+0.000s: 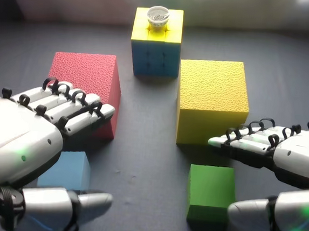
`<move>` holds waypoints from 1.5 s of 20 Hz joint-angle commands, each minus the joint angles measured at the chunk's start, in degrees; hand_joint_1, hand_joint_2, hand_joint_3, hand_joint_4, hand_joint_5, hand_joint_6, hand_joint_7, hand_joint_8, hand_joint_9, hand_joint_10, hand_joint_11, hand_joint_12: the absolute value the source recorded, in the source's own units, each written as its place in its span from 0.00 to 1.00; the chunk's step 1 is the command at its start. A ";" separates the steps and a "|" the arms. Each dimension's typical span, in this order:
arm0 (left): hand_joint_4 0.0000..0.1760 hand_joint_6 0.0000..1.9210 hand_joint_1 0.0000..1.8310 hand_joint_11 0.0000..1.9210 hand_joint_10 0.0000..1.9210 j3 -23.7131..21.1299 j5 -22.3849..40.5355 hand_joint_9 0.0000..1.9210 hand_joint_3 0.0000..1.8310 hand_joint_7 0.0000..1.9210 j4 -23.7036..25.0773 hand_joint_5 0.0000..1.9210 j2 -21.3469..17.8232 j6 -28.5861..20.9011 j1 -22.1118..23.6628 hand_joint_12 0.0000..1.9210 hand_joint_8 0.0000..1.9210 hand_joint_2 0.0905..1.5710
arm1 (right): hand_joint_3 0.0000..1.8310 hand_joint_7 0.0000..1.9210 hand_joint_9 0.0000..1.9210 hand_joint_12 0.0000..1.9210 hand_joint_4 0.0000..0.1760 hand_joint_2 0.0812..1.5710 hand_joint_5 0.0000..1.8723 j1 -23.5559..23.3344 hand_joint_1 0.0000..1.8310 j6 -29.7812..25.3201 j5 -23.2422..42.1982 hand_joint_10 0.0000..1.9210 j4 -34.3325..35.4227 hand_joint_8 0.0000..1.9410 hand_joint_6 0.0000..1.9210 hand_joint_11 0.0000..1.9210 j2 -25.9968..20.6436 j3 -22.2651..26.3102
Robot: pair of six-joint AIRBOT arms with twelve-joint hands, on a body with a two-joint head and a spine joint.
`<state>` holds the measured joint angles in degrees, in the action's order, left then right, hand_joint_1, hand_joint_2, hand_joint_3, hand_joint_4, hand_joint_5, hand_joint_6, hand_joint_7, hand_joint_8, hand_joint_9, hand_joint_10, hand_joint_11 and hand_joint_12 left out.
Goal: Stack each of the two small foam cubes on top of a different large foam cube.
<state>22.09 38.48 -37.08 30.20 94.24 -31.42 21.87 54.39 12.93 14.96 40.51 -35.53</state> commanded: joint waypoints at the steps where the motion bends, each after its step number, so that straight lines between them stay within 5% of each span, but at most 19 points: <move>1: 0.00 0.00 0.00 0.00 0.00 -0.01 5.11 0.00 0.02 0.00 1.52 0.00 -0.29 0.11 0.71 0.00 0.00 0.70 | 0.00 0.02 0.01 0.10 0.00 0.76 0.02 -0.83 0.01 0.38 5.35 0.00 0.68 0.00 0.00 0.00 -0.30 -0.13; 8: 0.00 0.00 0.03 0.00 0.00 0.17 5.09 0.00 0.00 0.00 -0.26 0.00 -0.30 1.71 0.61 0.00 0.00 0.66 | 0.00 0.03 0.03 0.14 0.00 0.76 0.04 -1.18 0.02 2.64 5.30 0.00 6.00 0.00 0.00 0.00 3.10 -3.00; 14: 0.00 0.00 0.31 0.02 0.01 -1.57 4.49 0.02 0.00 0.01 -4.04 0.00 -0.24 7.07 0.65 0.01 0.00 0.52 | 0.00 0.00 0.00 0.09 0.00 0.68 0.00 -1.18 0.22 3.39 6.53 0.00 7.21 0.00 0.00 0.00 6.96 -5.52; 15: 0.00 0.00 0.37 0.00 0.01 -1.94 4.41 0.04 0.00 0.02 -5.36 0.00 -0.19 8.44 0.61 0.16 0.01 0.49 | 0.00 0.00 0.00 0.07 0.00 0.67 0.00 -1.06 0.28 3.61 6.53 0.00 7.36 0.00 0.00 0.00 7.88 -6.11; 17: 0.00 0.00 0.39 0.00 0.00 -2.32 3.79 0.03 0.00 0.01 -7.37 0.00 -0.18 9.77 0.24 0.17 0.00 0.49 | 0.00 0.00 0.00 0.02 0.00 0.64 0.00 -0.55 0.40 3.99 6.86 0.00 7.39 0.00 0.00 0.00 9.21 -6.80; 19: 0.00 0.00 0.40 0.00 0.00 -2.65 3.87 0.03 0.00 0.00 -8.76 0.00 -0.24 9.83 -0.71 0.17 0.00 0.49 | 0.00 0.00 0.00 0.02 0.00 0.63 0.00 0.09 0.41 4.66 7.54 0.00 7.39 0.00 0.00 0.00 10.29 -7.04; 21: 0.00 0.01 0.48 0.00 0.01 -2.91 4.10 0.02 0.01 0.03 -9.38 0.02 -0.24 9.84 -1.88 0.14 0.01 0.51 | 0.00 0.00 0.00 0.00 0.00 0.45 0.00 0.76 0.59 5.08 7.89 0.00 7.39 0.00 0.00 0.00 11.45 -7.41; 24: 0.00 0.01 0.54 0.00 0.01 -3.25 4.48 0.05 0.01 0.07 -10.75 0.05 -0.11 9.84 -3.57 0.19 0.01 0.55 | 0.00 0.00 0.00 0.00 0.00 0.45 0.00 2.02 0.59 5.13 8.59 0.00 7.42 0.00 0.00 0.00 12.66 -8.13; 26: 0.00 0.01 0.54 0.00 0.01 -3.21 4.60 0.07 0.01 0.08 -11.33 0.07 0.33 10.00 -4.34 0.36 0.01 0.56 | 0.00 0.00 0.00 0.00 0.00 0.46 0.00 2.67 0.58 5.14 9.00 0.00 7.42 0.00 0.00 0.00 13.31 -8.46; 28: 0.00 0.01 0.65 0.00 0.01 -2.87 5.03 0.06 0.00 0.08 -11.43 0.08 1.52 10.21 -5.22 0.33 0.00 0.54 | 0.01 0.00 0.00 0.00 0.00 0.49 0.00 3.11 0.62 5.15 9.26 0.00 7.42 0.00 0.00 0.00 14.06 -8.86; 30: 0.00 0.00 0.59 0.00 0.01 -2.20 5.16 0.07 0.00 0.07 -11.51 0.08 2.85 10.56 -5.63 0.36 0.00 0.51 | 0.01 0.00 0.00 0.00 0.00 0.48 0.00 3.43 0.64 5.24 9.67 0.00 7.42 0.00 0.00 0.00 14.76 -9.02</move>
<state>19.79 39.03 -50.46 33.43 104.62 -37.39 25.43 59.90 17.34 22.87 55.70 -44.69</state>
